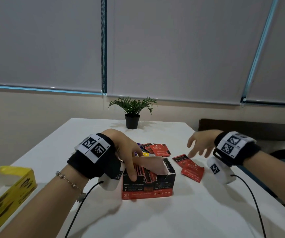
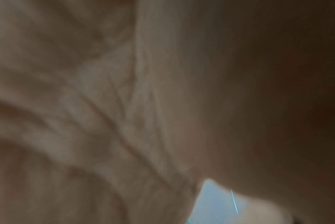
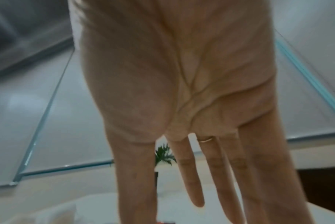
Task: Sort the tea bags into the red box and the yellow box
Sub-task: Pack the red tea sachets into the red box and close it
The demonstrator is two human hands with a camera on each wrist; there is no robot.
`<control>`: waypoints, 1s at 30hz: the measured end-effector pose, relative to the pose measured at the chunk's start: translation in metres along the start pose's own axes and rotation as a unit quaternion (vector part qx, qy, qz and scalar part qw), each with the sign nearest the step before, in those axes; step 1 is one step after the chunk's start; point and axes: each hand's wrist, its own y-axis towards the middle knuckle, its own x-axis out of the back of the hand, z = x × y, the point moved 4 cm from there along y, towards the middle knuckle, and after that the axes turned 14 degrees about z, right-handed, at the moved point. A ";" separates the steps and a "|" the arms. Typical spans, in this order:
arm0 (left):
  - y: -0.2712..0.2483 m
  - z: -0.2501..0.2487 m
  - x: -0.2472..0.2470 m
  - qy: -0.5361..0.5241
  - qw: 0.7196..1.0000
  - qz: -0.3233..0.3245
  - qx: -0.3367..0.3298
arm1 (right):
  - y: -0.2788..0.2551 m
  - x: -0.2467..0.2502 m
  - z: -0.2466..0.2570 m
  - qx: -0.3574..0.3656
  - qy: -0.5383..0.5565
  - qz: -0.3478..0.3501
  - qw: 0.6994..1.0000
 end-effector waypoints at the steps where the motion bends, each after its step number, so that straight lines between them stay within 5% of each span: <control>1: 0.000 0.000 0.000 -0.001 1.000 0.001 -0.001 | 0.007 -0.007 -0.005 -0.016 -0.022 0.016 1.000; 8: 0.002 0.002 0.001 -0.024 1.000 0.010 -0.006 | 0.030 -0.032 -0.013 -0.034 -0.067 0.004 0.997; 19: 0.005 0.007 0.007 -0.098 0.993 -0.054 -0.040 | 0.044 -0.028 -0.014 0.014 0.042 0.031 0.999; 24: 0.001 0.011 0.017 -0.105 0.981 -0.149 -0.062 | 0.039 -0.014 -0.007 0.109 0.171 -0.037 0.979; 30: -0.010 0.017 0.031 -0.212 0.921 -0.279 -0.173 | -0.005 0.003 0.032 0.309 0.314 -0.109 0.891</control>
